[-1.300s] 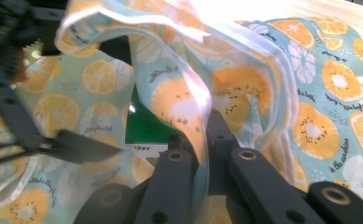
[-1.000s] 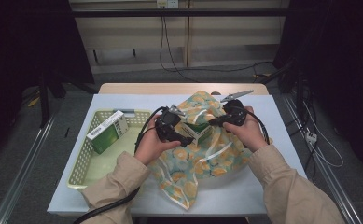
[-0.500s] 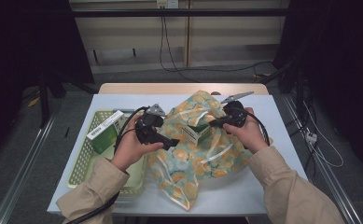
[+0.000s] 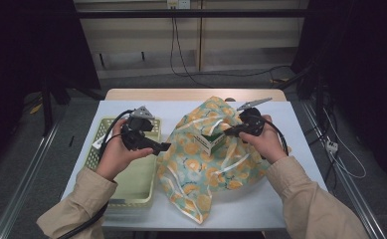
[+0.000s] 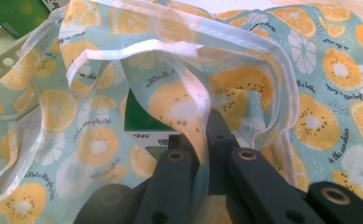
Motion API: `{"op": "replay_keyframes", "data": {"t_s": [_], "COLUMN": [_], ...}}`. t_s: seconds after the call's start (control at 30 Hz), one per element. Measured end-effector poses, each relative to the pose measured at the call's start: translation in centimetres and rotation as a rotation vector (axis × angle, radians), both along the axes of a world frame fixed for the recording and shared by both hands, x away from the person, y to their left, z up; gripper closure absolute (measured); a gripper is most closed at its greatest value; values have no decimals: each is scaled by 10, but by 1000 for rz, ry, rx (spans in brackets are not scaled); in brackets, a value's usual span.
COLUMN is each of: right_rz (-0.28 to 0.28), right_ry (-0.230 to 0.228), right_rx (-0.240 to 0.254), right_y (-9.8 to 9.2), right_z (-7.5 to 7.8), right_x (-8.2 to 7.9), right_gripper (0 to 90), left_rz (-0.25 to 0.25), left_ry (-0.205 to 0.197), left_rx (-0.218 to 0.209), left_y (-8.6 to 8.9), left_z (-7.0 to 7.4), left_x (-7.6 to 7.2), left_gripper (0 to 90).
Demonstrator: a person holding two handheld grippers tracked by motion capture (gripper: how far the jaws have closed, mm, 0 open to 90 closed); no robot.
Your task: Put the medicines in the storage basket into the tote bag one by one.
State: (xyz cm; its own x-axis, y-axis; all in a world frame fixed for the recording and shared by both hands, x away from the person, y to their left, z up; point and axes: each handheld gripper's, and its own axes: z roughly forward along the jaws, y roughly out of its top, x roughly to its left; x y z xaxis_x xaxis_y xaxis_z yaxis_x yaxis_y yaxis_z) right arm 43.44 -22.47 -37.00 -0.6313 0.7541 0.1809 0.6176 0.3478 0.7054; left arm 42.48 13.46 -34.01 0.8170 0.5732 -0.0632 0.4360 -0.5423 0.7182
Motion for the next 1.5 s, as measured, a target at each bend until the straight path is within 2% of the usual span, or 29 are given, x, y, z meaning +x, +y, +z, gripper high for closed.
{"op": "replay_keyframes", "data": {"t_s": [0.17, 0.2, 0.3, 0.37, 0.43, 0.53, 0.63, 0.87, 0.97, 1.0, 1.23, 1.3, 1.43, 1.5], "right_rz": [6, 6, 5, 6, 6, 4, 3, 1, 2, 3, 2, 1, 0, 6], "right_ry": [2, 3, 3, 2, 3, 3, 3, 2, 1, 2, 2, 3, 2, 2], "right_rx": [-1, -2, -1, -1, -1, 0, 2, 4, 7, 7, 11, 12, 13, 13], "right_y": [1, 1, 1, 1, 0, -1, -3, -5, -5, -5, -5, -6, -6, -5], "right_z": [0, 0, 0, 0, 0, 0, 0, 1, 1, 0, 0, 1, 0, 0], "right_x": [-1, -1, 0, -1, -1, -1, -1, -2, -2, -2, -2, -2, -1, -1], "right_gripper": [889, 890, 889, 889, 889, 889, 889, 889, 889, 889, 889, 889, 889, 889], "left_rz": [32, 50, 50, 77, 73, 89, 100, 145, 155, 177, 227, 235, 265, 270], "left_ry": [0, -7, -2, -9, 1, -17, -15, -18, -22, -28, -11, 5, 7, 14], "left_rx": [17, 33, 31, 39, 28, 35, 39, 70, 57, 62, 61, 60, 81, 77], "left_y": [13, 15, 22, 27, 32, 38, 45, 60, 66, 68, 86, 90, 96, 99], "left_z": [-1, -2, -4, -4, -5, -5, -4, -5, -5, -5, -15, -19, -26, -28], "left_x": [5, 6, 10, 12, 16, 19, 21, 28, 31, 31, 40, 40, 41, 43], "left_gripper": [64, 64, 66, 68, 69, 73, 78, 81, 81, 82, 85, 86, 100, 98]}}
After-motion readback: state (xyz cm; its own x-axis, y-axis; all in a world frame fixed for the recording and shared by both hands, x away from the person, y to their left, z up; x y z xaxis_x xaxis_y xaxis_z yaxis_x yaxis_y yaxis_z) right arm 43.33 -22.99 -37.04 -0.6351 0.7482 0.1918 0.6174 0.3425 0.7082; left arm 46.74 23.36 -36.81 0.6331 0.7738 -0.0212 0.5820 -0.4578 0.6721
